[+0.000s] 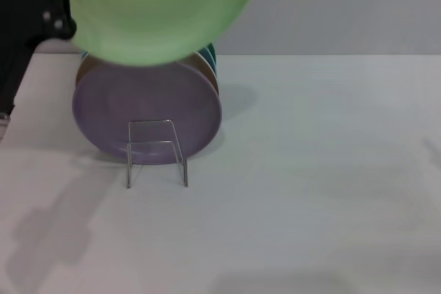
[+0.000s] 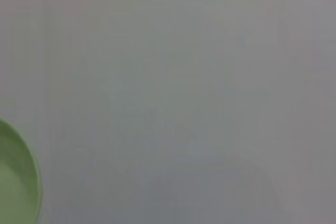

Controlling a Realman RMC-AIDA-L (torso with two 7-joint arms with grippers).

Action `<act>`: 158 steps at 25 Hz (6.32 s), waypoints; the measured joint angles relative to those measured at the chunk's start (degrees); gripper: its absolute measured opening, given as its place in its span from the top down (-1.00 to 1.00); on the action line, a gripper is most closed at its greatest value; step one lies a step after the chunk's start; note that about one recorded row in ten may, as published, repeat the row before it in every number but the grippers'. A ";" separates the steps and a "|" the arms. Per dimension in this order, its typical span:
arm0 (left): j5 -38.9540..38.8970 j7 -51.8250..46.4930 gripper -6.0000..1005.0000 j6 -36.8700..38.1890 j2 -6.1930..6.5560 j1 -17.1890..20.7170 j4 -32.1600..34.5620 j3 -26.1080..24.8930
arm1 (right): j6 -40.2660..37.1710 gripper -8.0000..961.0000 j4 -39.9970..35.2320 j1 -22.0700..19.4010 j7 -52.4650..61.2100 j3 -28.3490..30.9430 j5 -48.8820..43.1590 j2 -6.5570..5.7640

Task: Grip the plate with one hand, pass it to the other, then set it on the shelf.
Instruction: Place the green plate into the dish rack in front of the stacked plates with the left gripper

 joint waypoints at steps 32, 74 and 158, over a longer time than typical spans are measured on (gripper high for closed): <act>-0.10 -5.27 0.85 15.79 0.33 -14.36 33.72 4.79 | 2.22 -0.39 -1.12 0.85 -0.23 -0.22 -0.28 0.09; -0.12 2.26 0.83 17.33 -0.31 -18.14 39.91 8.94 | 5.94 -0.39 -1.11 0.32 -0.94 -0.23 -0.08 0.18; -0.21 4.25 0.76 17.52 -0.03 -21.63 47.79 11.77 | 9.49 -0.39 -0.02 0.78 -0.78 -2.41 0.46 0.18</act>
